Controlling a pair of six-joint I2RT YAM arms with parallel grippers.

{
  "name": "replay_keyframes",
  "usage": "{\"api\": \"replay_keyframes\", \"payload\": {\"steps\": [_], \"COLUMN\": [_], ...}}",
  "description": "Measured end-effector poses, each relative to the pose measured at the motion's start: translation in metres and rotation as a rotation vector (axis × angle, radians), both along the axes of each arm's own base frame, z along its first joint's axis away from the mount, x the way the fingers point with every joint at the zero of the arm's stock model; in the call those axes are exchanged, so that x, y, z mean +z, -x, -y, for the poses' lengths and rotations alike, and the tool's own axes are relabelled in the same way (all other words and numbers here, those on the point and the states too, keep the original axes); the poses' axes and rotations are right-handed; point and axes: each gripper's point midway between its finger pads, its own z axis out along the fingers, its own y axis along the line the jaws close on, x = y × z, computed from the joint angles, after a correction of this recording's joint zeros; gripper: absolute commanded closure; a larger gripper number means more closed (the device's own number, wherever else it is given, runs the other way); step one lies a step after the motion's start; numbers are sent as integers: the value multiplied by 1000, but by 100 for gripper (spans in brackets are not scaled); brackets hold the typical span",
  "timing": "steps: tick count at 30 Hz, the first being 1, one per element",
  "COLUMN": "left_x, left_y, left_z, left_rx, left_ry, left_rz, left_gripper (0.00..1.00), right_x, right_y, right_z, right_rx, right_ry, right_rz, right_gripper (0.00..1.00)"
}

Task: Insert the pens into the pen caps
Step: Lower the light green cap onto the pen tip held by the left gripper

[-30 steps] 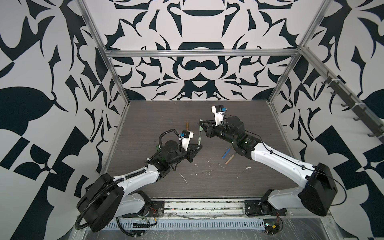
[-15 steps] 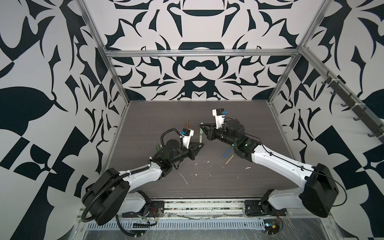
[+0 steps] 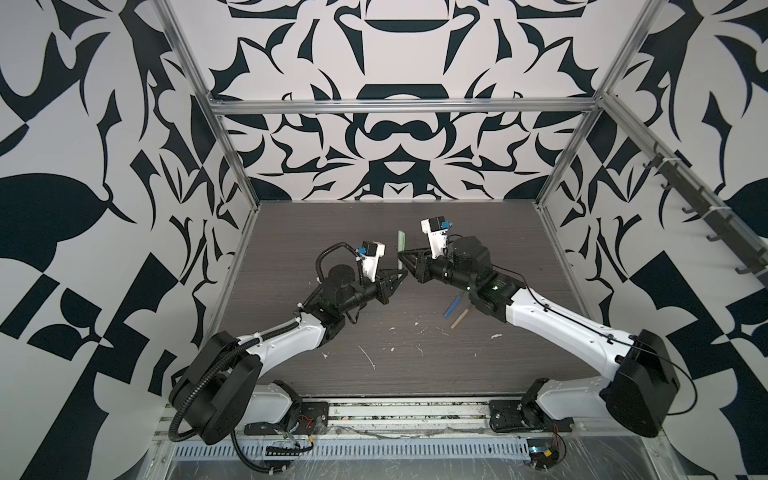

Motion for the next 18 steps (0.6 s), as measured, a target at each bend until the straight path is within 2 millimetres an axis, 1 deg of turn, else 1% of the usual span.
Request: {"api": "replay_keyframes", "payload": {"steps": [1, 5, 7, 9, 11, 13, 15, 18], "left_x": [2, 5, 7, 5, 1, -2, -1, 9], "left_y": [-2, -1, 0, -1, -2, -1, 1, 2], "left_z": [-2, -10, -14, -17, -19, -20, -22, -23], "left_rx": [9, 39, 55, 70, 73, 70, 69, 66], "left_ry": [-6, -53, -83, -111, -140, -168, -191, -203], "left_rz": [12, 51, 79, 94, 110, 122, 145, 184], "left_gripper": [100, 100, 100, 100, 100, 100, 100, 100], "right_x": [0, 4, 8, 12, 22, 34, 50, 71], "right_y": [3, 13, 18, 22, 24, 26, 27, 23], "right_z": [-1, -3, -2, 1, 2, 2, 2, 5], "right_rx": [14, 53, 64, 67, 74, 92, 113, 115], "right_ry": [5, 0, -2, 1, -4, -21, -43, -63], "right_rz": [-10, -25, -28, -29, -15, -1, 17, 51], "right_gripper": [65, 64, 64, 67, 74, 78, 78, 77]}}
